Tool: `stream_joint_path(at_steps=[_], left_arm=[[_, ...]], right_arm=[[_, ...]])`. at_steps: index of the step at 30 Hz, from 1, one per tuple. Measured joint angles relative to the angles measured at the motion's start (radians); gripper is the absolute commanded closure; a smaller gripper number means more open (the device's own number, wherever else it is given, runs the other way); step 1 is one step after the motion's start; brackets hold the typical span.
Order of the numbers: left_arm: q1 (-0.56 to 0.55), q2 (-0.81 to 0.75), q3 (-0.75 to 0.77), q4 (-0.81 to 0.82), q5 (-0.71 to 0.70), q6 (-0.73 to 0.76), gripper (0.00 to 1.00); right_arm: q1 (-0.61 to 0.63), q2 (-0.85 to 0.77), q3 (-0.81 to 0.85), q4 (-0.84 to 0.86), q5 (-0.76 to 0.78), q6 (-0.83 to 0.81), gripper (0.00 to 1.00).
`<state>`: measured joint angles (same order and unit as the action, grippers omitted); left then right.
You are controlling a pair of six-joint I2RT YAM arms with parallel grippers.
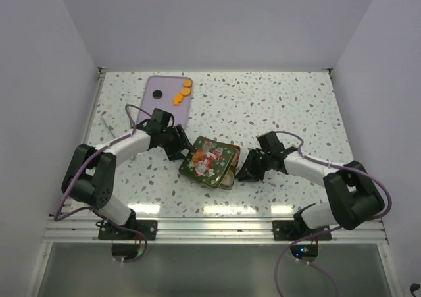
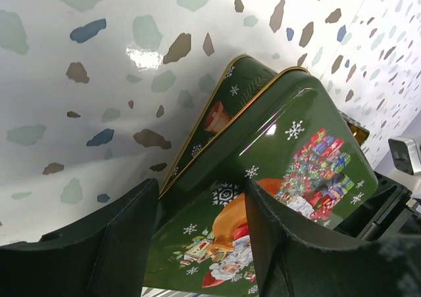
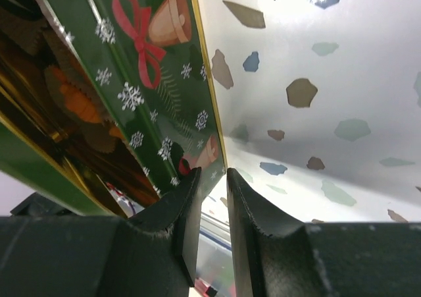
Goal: Pack the cookies
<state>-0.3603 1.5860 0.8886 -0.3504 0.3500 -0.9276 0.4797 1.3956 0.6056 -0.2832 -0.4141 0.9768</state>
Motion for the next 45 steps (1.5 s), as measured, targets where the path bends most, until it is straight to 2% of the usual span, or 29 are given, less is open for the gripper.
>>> stream_joint_path(at_steps=[15, 28, 33, 38, 45], left_arm=[[-0.06, -0.015, 0.064, -0.084, -0.065, -0.082, 0.38], [-0.068, -0.009, 0.078, -0.085, -0.121, -0.126, 0.34], [-0.069, -0.009, 0.08, -0.085, -0.126, -0.128, 0.34], [-0.073, -0.009, 0.084, -0.086, -0.132, -0.127, 0.34], [-0.074, -0.009, 0.084, -0.086, -0.137, -0.127, 0.34]], right_arm=[[0.003, 0.098, 0.045, 0.074, -0.072, 0.01, 0.74], [0.013, 0.124, 0.081, 0.042, -0.106, -0.022, 0.75], [0.01, 0.121, 0.138, -0.063, -0.089, -0.084, 0.77], [0.001, 0.084, 0.238, -0.247, 0.023, -0.178, 0.76], [-0.005, 0.032, 0.316, -0.385, 0.121, -0.241, 0.85]])
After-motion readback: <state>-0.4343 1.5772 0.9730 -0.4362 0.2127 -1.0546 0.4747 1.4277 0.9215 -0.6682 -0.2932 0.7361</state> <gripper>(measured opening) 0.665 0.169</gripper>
